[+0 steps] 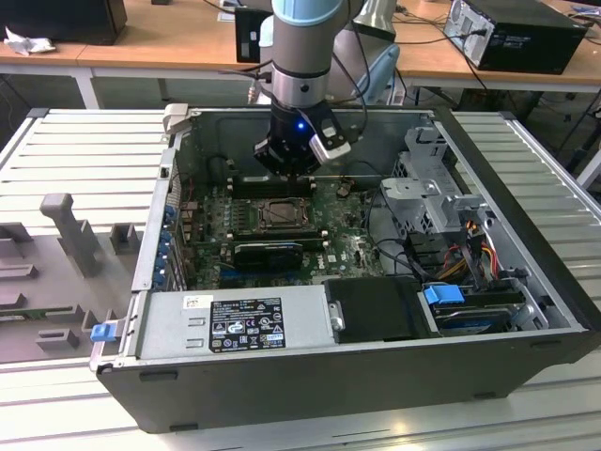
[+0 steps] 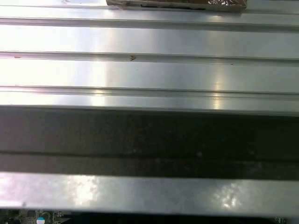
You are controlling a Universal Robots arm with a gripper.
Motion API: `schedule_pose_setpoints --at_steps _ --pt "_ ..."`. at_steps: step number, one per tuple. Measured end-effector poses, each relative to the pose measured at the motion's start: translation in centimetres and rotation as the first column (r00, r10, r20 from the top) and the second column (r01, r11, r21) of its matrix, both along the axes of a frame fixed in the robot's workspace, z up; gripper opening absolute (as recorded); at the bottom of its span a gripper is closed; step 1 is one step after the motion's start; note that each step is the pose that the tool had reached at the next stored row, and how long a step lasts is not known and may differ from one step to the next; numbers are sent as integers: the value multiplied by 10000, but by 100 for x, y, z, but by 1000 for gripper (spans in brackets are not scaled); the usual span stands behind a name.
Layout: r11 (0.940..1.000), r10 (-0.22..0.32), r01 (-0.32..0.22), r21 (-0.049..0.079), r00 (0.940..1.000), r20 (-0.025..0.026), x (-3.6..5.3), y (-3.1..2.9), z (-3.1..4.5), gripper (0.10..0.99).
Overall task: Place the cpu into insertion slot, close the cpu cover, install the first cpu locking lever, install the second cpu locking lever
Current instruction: 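Install the first cpu locking lever, then install the second cpu locking lever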
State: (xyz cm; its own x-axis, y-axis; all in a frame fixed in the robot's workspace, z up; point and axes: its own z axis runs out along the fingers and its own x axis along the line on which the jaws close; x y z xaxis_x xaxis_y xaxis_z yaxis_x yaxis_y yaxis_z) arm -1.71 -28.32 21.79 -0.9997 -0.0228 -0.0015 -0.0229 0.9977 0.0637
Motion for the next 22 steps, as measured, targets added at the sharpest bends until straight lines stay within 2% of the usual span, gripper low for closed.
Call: schedule_pose_setpoints --at_steps 14,20,22 --pt "10000 0 0 -3 10000 -1 0 -65 6 106" --pt "10000 0 0 -2 10000 0 0 -65 106 106" --pt "10000 0 0 0 10000 1 0 -66 111 106"
